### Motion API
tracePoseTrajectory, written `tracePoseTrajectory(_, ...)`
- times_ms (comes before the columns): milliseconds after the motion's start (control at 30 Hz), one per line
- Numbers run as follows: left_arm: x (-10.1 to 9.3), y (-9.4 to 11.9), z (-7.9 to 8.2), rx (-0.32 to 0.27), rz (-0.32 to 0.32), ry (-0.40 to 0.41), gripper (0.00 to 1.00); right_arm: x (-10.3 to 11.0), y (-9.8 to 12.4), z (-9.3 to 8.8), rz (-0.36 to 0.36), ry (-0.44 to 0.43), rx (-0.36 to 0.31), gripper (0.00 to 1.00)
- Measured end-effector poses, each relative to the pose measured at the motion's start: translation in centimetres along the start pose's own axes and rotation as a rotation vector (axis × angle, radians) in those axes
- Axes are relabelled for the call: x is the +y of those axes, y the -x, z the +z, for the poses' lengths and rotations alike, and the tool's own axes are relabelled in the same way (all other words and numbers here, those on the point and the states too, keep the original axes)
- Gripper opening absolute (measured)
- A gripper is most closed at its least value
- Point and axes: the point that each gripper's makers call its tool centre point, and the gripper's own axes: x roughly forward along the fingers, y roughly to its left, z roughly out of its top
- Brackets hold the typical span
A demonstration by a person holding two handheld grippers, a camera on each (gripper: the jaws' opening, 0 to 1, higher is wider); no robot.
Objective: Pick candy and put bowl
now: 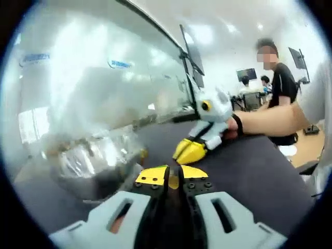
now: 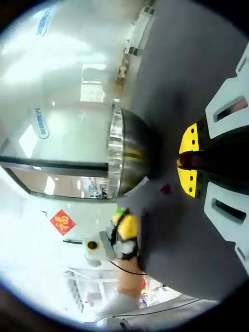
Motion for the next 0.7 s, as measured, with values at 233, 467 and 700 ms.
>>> tracePoseTrajectory(233, 7.8, 0.5, 4.9, -0.070, 0.146, -0.041, 0.01, -0.5, 0.1, 0.2, -0.006, -0.025, -0.013, 0.04)
tracePoseTrajectory(467, 11.4, -0.3, 5.1, -0.069, 0.214, -0.032, 0.02, -0.5, 0.4, 0.4, -0.010, -0.028, -0.025, 0.04)
tracePoseTrajectory(700, 12.3, -0.9, 3.9, -0.053, 0.234, -0.016, 0.02, -0.7, 0.4, 1.0, -0.019, -0.035, -0.053, 0.04)
